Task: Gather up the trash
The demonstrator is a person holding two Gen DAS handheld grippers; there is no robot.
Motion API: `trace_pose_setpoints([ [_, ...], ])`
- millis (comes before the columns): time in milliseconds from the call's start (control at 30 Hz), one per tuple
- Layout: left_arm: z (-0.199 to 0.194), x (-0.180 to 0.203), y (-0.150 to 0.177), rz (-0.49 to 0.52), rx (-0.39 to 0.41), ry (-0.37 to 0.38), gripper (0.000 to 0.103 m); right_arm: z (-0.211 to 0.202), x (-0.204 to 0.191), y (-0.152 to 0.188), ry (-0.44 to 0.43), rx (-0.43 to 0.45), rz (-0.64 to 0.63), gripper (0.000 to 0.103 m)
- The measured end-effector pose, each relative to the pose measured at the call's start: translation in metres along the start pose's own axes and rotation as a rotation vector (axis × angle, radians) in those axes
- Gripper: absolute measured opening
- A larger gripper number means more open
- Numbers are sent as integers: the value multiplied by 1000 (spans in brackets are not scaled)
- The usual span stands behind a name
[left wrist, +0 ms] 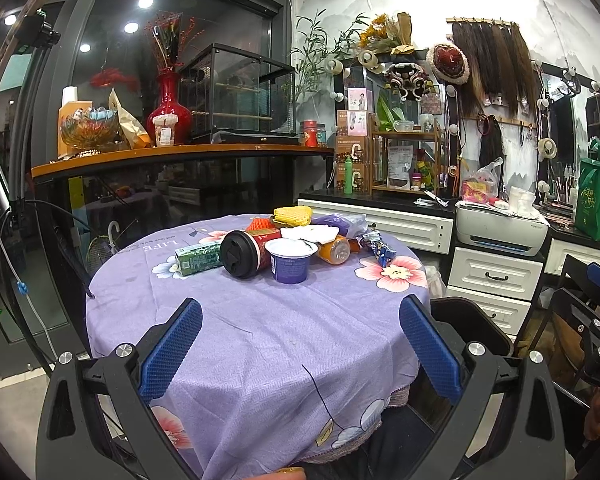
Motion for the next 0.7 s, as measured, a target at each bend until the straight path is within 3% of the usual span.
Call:
trace_pose_setpoints([
  [700, 0, 0, 0, 0, -2, 0, 98, 0, -2, 1, -2, -3, -1, 98],
])
Point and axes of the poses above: each gripper's, at about its wrist camera, not at the fingertips, and z roughly the way its jaws point, x to its right, y to its underside, the point moved 4 cm from there along z, roughly the way its jaws point, and after that the axes turned 6 degrees about x, right-handed, at the moved point
